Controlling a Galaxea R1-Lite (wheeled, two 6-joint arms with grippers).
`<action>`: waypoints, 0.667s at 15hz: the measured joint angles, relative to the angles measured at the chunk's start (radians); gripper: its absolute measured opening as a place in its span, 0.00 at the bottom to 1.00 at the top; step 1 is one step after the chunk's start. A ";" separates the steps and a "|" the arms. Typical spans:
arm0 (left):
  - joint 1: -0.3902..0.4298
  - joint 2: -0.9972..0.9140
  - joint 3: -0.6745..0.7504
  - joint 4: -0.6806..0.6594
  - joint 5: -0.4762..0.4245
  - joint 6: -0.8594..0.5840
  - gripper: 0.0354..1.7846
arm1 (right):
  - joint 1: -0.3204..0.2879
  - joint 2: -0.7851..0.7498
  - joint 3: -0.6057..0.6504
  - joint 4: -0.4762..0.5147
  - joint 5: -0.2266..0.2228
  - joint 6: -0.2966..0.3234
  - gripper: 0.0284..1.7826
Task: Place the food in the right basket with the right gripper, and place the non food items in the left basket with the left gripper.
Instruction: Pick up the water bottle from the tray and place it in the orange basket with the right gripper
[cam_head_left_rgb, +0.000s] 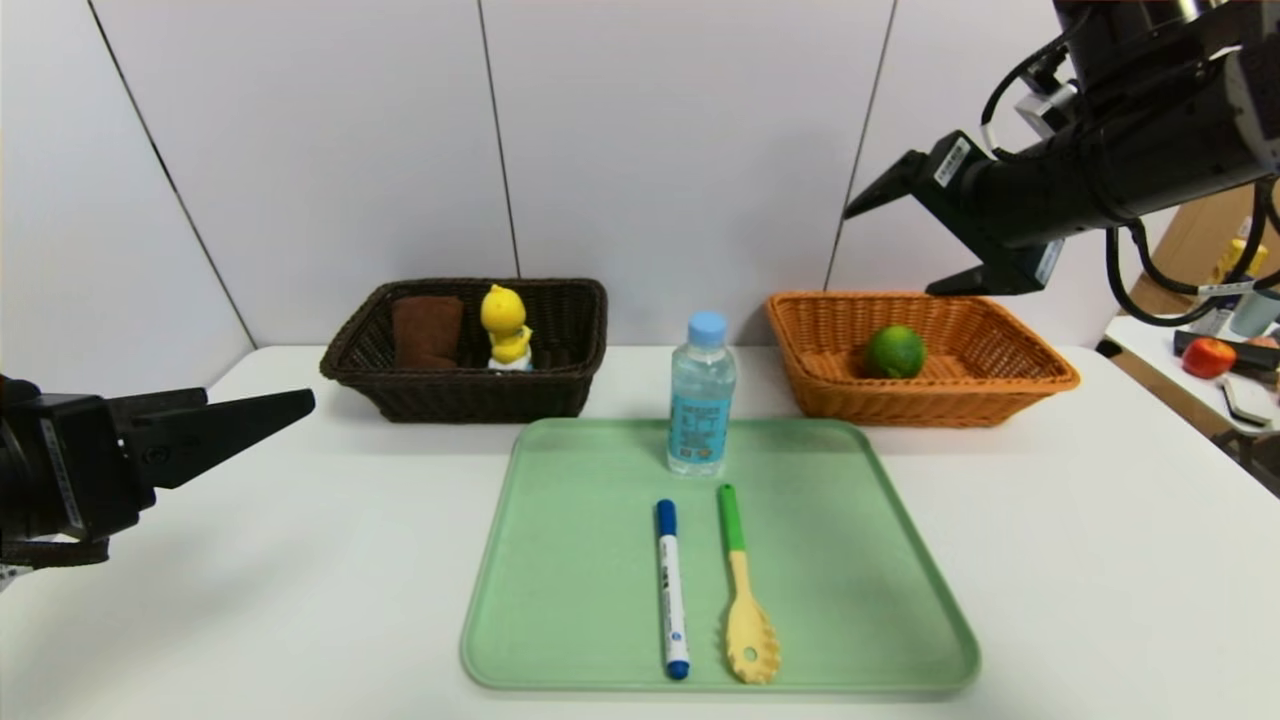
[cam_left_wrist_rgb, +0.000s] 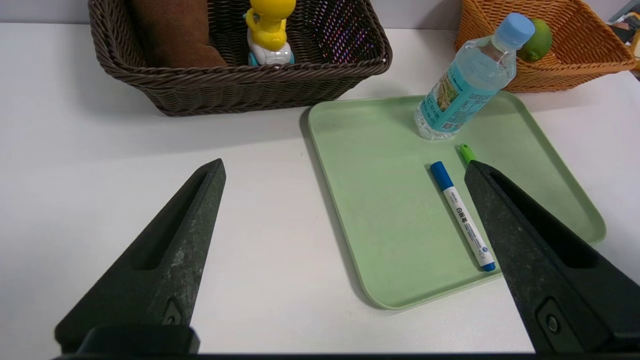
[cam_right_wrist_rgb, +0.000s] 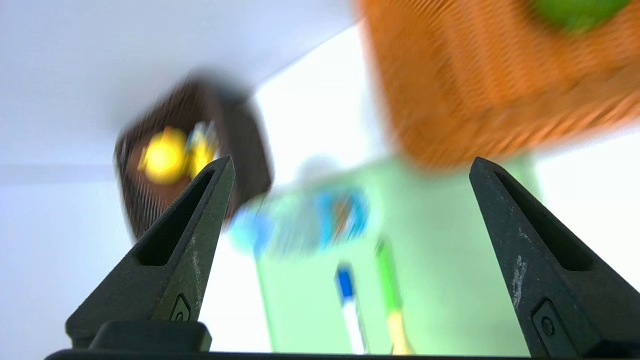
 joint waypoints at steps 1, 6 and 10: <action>0.000 -0.003 0.004 0.000 0.000 0.000 0.94 | 0.084 -0.045 0.042 0.011 -0.043 -0.008 0.92; 0.000 -0.024 0.031 -0.001 0.001 -0.001 0.94 | 0.344 -0.195 0.373 -0.075 -0.297 -0.067 0.94; 0.000 -0.041 0.051 0.000 0.003 -0.001 0.94 | 0.454 -0.245 0.560 -0.197 -0.326 -0.097 0.95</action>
